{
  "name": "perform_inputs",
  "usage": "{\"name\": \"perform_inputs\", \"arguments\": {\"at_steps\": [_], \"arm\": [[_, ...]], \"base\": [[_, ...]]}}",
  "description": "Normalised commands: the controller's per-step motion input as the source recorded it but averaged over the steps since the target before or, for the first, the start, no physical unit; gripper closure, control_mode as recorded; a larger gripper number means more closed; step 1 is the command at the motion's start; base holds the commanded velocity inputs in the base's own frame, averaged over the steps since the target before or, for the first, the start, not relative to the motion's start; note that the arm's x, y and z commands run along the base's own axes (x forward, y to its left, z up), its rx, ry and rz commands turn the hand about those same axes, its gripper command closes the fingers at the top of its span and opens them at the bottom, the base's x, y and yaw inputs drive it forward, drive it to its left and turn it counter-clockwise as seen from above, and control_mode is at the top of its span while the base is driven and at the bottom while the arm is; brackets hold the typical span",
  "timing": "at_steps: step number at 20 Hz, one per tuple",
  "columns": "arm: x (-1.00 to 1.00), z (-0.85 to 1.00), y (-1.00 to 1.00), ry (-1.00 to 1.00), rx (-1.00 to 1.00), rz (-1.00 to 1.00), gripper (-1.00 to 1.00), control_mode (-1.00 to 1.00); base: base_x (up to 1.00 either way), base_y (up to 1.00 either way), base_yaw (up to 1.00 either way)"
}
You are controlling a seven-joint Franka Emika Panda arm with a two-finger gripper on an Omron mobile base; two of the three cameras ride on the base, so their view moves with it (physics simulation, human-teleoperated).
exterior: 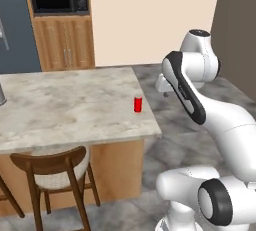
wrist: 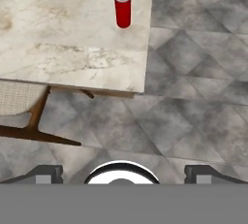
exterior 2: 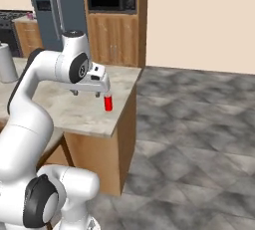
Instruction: Four empty soda cans are scattered around the kitchen. Gather all the cans and cluster them next to the stove for recycling.
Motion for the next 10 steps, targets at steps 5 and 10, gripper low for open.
{"name": "perform_inputs", "arguments": {"at_steps": [5, 10], "arm": [[0.0, 0.0, 0.0, 0.0, 0.0, 0.0, -1.0, 1.0], [0.0, 0.0, 0.0, 0.0, 0.0, 0.0, -1.0, 1.0]], "base": [[0.42, 0.0, 0.0], [0.45, 0.0, 0.0]]}}
